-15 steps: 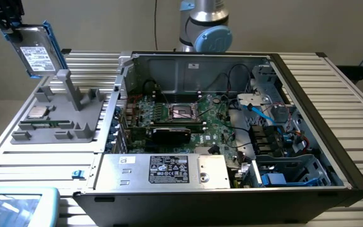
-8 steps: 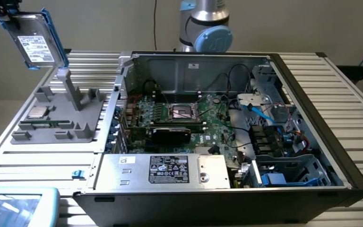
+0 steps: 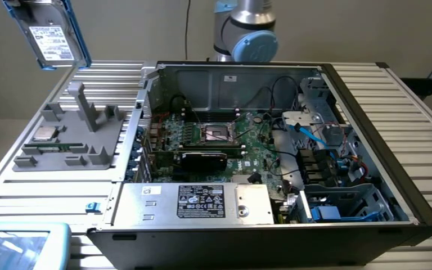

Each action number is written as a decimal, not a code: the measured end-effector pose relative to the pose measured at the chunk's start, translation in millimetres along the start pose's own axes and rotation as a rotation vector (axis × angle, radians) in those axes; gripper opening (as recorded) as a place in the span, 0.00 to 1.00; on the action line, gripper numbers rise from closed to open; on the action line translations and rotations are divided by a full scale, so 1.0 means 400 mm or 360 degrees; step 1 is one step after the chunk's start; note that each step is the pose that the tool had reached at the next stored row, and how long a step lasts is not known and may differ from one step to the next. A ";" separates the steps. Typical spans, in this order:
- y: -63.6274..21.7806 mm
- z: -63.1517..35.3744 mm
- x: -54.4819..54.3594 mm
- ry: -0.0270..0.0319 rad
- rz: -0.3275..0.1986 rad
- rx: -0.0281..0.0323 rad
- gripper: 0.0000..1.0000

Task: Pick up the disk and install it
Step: 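Pick up the disk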

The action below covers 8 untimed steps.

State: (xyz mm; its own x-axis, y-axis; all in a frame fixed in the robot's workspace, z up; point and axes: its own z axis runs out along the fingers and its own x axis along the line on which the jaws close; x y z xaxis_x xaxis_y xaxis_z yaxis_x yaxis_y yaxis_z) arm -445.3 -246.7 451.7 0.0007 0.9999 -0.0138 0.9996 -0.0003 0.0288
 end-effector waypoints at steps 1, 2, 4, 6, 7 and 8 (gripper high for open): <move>0.012 -0.010 0.000 0.00014 0.0000 0.00000 0.37; 0.023 -0.020 0.000 0.00030 0.0000 -0.00001 0.37; 0.046 -0.041 -0.001 0.00052 0.0000 0.00002 0.37; 0.069 -0.061 -0.004 0.00062 0.0000 0.00006 0.37; 0.080 -0.071 -0.006 0.00062 0.0000 0.00017 0.37; 0.091 -0.081 -0.009 0.00063 0.0000 0.00028 0.37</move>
State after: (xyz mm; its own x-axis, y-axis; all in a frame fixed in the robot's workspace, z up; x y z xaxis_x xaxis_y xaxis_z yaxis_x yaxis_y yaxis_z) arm -409.8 -250.0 485.1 0.0006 1.0000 -0.0098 0.9996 -0.0003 0.0271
